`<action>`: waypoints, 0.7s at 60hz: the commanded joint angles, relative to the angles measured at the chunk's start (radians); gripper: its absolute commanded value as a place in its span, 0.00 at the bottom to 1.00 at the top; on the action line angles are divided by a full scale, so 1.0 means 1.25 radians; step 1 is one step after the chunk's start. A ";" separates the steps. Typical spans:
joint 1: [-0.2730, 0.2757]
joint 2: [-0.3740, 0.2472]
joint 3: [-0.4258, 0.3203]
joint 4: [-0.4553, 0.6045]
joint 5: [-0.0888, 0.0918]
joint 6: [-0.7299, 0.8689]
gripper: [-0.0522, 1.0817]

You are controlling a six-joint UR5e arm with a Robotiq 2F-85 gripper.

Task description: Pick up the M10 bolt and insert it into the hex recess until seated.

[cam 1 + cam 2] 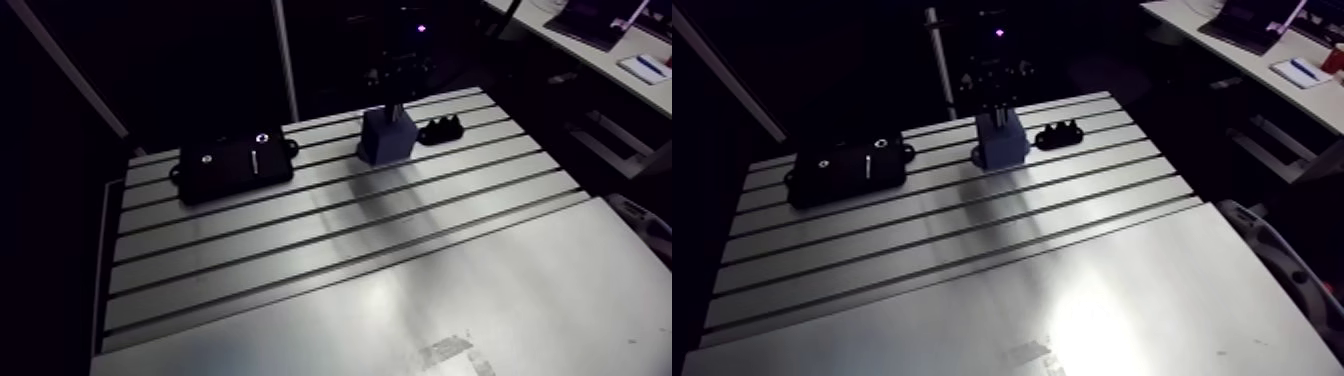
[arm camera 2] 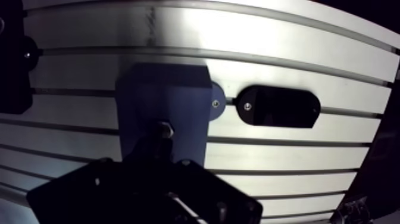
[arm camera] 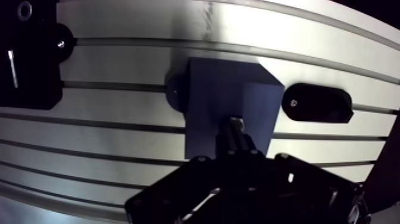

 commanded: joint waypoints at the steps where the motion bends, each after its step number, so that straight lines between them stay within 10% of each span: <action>1: 0.000 0.000 -0.001 0.000 -0.001 -0.001 0.95; 42: 0.000 0.000 0.002 -0.002 -0.001 -0.010 0.95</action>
